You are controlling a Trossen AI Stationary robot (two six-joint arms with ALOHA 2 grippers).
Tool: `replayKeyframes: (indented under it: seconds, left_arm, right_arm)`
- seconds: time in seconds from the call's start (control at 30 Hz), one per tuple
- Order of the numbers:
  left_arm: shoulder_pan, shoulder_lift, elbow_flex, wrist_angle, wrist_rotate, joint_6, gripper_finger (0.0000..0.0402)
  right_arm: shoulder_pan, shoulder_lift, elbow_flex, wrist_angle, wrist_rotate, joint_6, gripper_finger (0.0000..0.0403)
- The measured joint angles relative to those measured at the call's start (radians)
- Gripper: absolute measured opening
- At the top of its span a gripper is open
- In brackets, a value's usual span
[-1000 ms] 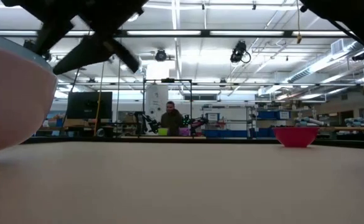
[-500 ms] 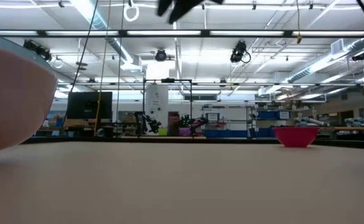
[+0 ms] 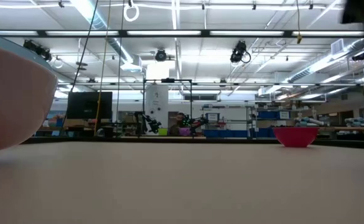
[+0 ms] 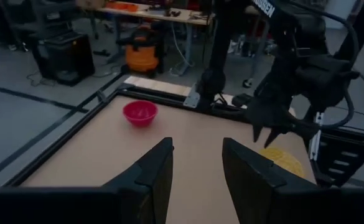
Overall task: Nest bowls inside each other
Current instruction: Stack the yellow bowl on top of the orange bowl
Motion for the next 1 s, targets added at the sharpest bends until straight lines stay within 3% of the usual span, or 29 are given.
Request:
replayKeyframes:
  seconds: [0.1, 0.47, 0.6, 0.7, 0.83, 1.0]
  left_arm:
    - [0.043, 0.037, -0.001, 0.027, 0.057, 0.004, 0.0141]
    - [0.112, 0.126, -0.001, 0.035, 0.178, -0.060, 0.0141]
    - [0.114, 0.125, -0.001, 0.036, 0.175, -0.089, 0.0141]
    - [0.116, 0.121, -0.001, 0.034, 0.175, -0.101, 0.0141]
    - [0.116, 0.103, 0.000, 0.020, 0.175, -0.101, 0.0141]
    - [0.108, 0.070, -0.001, -0.089, 0.176, -0.153, 0.0141]
  right_arm:
    - [0.051, -0.023, -0.109, 0.096, -0.067, 0.028, 0.0126]
    - [0.079, -0.019, -0.346, 0.336, -0.064, 0.059, 0.0121]
    - [0.064, -0.019, -0.402, 0.406, -0.061, 0.115, 0.0071]
    - [0.053, -0.021, -0.399, 0.445, -0.033, 0.094, 0.0020]
    - [0.015, -0.019, -0.348, 0.434, 0.025, 0.094, 0.0023]
    - [-0.060, -0.019, -0.247, 0.524, 0.072, -0.017, 0.0021]
